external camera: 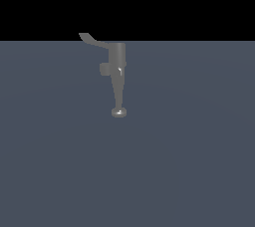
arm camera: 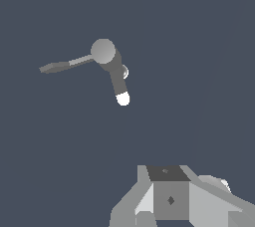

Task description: Turn on the faucet by rotating a designated handle.

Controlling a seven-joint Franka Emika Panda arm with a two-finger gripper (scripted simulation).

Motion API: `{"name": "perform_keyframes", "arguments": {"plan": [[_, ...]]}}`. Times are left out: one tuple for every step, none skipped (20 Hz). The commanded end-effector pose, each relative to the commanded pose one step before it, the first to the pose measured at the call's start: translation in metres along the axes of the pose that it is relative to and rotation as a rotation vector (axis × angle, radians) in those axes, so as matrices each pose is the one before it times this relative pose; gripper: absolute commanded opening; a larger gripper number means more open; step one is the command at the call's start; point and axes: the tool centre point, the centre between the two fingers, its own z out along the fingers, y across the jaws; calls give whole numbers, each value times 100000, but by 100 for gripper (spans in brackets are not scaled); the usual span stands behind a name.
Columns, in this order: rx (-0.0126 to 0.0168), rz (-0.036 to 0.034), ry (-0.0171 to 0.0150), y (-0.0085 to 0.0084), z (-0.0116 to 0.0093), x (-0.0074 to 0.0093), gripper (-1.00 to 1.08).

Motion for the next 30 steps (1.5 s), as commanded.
{"name": "perform_keyframes", "arguments": {"plan": [[195, 6269, -430, -941, 480, 995, -100], [28, 2462, -149, -392, 208, 366, -100], [14, 2464, -140, -402, 216, 354, -100], [1, 2468, -130, -410, 225, 343, -100], [-12, 2469, -119, -419, 233, 330, -100], [-24, 2470, -107, -428, 242, 317, -100], [-36, 2472, -96, -435, 250, 305, -100], [-47, 2474, -83, -442, 258, 292, -100], [-57, 2474, -70, -450, 267, 278, -100], [-67, 2475, -56, -456, 275, 264, -100], [-76, 2476, -42, -462, 283, 250, -100], [-84, 2475, -27, -468, 291, 235, -100], [-91, 2475, -12, -472, 299, 220, -100], [-98, 2474, 3, -477, 307, 206, -100], [-103, 2472, 19, -481, 315, 190, -100], [-108, 2471, 35, -484, 322, 175, -100], [-112, 2470, 52, -487, 330, 159, -100], [-115, 2467, 68, -489, 338, 143, -100], [-117, 2464, 85, -491, 345, 127, -100], [-119, 2462, 102, -492, 352, 111, -100], [-119, 2459, 119, -492, 360, 95, -100], [-119, 2456, 136, -492, 367, 79, -100], [-117, 2452, 153, -492, 374, 63, -100], [-115, 2447, 170, -490, 381, 46, -100], [-112, 2443, 187, -488, 388, 30, -100], [-108, 2438, 203, -486, 394, 13, -100], [-103, 2434, 220, -483, 401, -3, -100], [-97, 2428, 236, -479, 408, -19, -100], [-90, 2423, 252, -475, 414, -35, -100], [-83, 2416, 268, -470, 420, -52, -100]]}}
